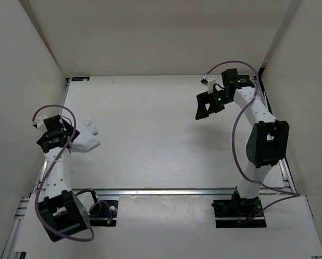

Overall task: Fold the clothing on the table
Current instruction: Grab the skirt from the pile, then move the skirt to the center of the board, then flatten the skirt out

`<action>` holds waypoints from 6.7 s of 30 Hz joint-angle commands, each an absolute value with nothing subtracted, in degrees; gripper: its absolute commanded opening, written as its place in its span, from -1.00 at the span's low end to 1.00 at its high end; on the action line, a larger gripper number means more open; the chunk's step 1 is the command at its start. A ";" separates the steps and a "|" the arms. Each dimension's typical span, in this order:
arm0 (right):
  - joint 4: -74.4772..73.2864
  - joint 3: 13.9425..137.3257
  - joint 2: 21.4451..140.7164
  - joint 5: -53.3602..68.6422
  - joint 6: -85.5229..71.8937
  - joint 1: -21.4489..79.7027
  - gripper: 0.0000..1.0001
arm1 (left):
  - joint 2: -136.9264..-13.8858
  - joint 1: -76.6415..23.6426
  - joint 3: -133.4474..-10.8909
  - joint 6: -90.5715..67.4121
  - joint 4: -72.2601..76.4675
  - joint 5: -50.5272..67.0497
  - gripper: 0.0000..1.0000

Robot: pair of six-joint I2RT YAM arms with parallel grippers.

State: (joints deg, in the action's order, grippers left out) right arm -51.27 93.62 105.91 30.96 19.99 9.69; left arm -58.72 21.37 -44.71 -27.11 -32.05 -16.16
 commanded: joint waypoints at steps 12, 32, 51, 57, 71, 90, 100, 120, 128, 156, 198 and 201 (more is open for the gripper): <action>-51.33 83.41 97.57 36.93 20.30 -0.35 0.98 | -88.92 13.89 -58.44 -21.18 -20.31 -16.18 0.69; -50.19 85.87 100.81 29.88 20.83 2.90 0.98 | -97.48 4.40 -59.50 -24.35 -20.91 -13.45 -1.00; -48.96 81.39 98.88 32.34 19.86 2.55 0.99 | -75.77 8.08 -53.69 -20.92 -22.67 -17.75 -1.00; -49.30 81.39 99.23 32.78 19.60 2.29 0.98 | -71.99 12.82 -53.96 -19.87 -24.78 -16.00 -1.00; -49.04 79.55 97.12 32.70 19.60 3.43 0.98 | -62.75 16.77 -51.86 -19.41 -22.32 -5.97 -1.00; -48.43 79.45 96.77 33.66 18.98 1.59 0.99 | -60.38 19.25 -50.19 -22.14 -22.94 -3.42 -1.00; -48.34 79.28 97.03 34.45 18.81 1.32 0.99 | -57.31 18.11 -46.86 -20.13 -18.21 -1.49 0.98; -48.96 81.39 98.35 33.31 19.59 1.14 0.99 | -97.02 10.63 -71.44 -19.86 -32.96 -11.43 -1.00; -49.74 80.86 99.14 32.52 20.13 0.18 1.00 | -103.01 10.02 -76.64 -19.34 -34.19 -9.92 0.33; -49.66 82.18 100.64 31.55 20.48 -0.27 1.00 | -101.62 3.97 -82.00 -21.79 -34.89 -9.58 -1.00; -49.48 89.65 101.95 35.34 20.30 11.34 0.99 | -101.38 -19.23 -85.12 -9.43 -33.99 -8.15 0.98; -49.31 89.30 101.25 33.32 21.09 11.51 0.98 | -108.17 -20.83 -93.24 -9.22 -36.47 -9.32 0.97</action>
State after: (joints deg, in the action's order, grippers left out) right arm -49.50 87.46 101.19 34.54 19.99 11.66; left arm -105.97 -18.96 -88.20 -15.86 -25.87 -5.80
